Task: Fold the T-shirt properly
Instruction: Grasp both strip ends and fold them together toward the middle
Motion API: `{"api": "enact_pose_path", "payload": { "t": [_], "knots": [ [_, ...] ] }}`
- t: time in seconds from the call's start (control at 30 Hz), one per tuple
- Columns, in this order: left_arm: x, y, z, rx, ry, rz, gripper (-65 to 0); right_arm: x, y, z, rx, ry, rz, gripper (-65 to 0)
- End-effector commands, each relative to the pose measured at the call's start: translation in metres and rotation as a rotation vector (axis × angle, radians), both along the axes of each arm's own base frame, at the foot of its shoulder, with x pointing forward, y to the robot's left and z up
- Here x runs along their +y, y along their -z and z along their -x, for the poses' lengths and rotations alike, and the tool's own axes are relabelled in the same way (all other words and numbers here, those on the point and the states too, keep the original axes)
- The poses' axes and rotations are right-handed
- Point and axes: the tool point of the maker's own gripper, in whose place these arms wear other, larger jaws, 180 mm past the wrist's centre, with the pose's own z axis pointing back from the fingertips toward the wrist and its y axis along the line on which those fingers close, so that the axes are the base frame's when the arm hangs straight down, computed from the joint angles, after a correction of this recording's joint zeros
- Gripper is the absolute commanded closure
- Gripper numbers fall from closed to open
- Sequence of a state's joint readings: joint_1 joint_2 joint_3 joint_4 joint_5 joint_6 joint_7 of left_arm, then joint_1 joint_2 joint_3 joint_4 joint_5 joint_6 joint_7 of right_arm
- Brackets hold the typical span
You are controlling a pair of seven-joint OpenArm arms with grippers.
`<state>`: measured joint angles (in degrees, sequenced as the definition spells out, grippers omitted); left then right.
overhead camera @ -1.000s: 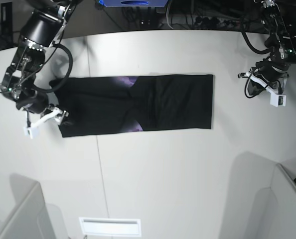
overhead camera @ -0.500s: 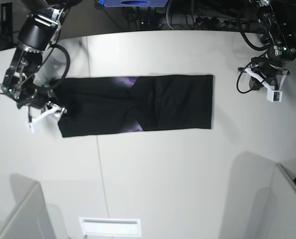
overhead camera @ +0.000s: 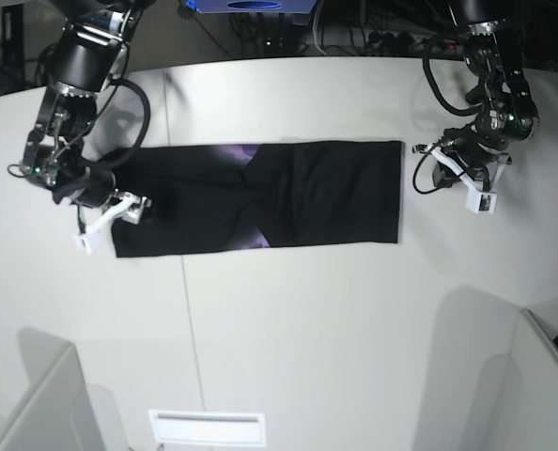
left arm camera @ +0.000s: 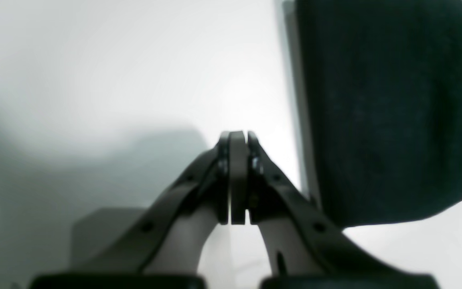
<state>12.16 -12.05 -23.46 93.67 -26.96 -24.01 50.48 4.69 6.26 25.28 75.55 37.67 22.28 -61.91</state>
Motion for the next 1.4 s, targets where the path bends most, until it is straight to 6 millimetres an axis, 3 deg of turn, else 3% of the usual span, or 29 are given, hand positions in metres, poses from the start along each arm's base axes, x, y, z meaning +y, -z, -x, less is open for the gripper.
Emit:
{"api": "enact_pose_path", "payload": {
  "t": [0.0, 0.1, 0.2, 0.33, 0.4, 0.57, 0.67, 1.0, 1.13, 1.23, 1.37],
  "knots": [
    [0.002, -0.008, -0.008, -0.039, -0.005, 0.003, 0.0, -0.004, 0.009, 0.009, 0.058, -0.012, 0.023, -48.5],
    [0.001, -0.008, -0.008, -0.038, -0.007, 0.007, 0.0, -0.006, 0.014, 0.007, 0.055, 0.006, 0.017, -40.1],
    [0.001, -0.008, -0.009, -0.039, -0.007, 0.007, 0.0, -0.011, 0.017, 0.008, 0.058, 0.013, 0.022, -27.5],
    [-0.017, -0.004, -0.009, -0.025, 0.046, 0.017, 0.0, -0.012, 0.019, 0.001, 0.053, 0.026, 0.014, 0.0],
    [-0.028, 0.001, -0.008, -0.011, 0.084, 0.010, 0.0, -0.013, 0.017, -0.006, 0.033, 0.040, 0.015, 0.0],
    [-0.028, 0.011, -0.009, 0.024, 0.116, -0.108, 0.0, -0.026, 0.011, -0.010, 0.019, 0.020, 0.123, 0.0],
    [-0.032, 0.008, -0.011, 0.014, 0.113, -0.102, 0.0, -0.035, 0.002, -0.014, -0.004, 0.009, 0.208, 0.0],
    [-0.034, 0.004, -0.027, -0.007, 0.112, -0.094, 0.0, -0.041, -0.032, -0.021, -0.068, -0.019, 0.343, 0.0],
    [-0.042, -0.004, -0.040, -0.035, 0.124, -0.086, 0.0, -0.022, -0.047, -0.022, -0.115, -0.100, 0.385, 0.0],
    [-0.065, -0.005, -0.047, -0.043, 0.195, -0.078, 0.0, -0.009, -0.057, -0.023, -0.150, -0.128, 0.403, 0.0],
    [-0.083, 0.000, -0.046, -0.034, 0.233, -0.055, 0.0, 0.008, -0.067, -0.022, -0.162, -0.092, 0.389, 0.0]
  ]
}}
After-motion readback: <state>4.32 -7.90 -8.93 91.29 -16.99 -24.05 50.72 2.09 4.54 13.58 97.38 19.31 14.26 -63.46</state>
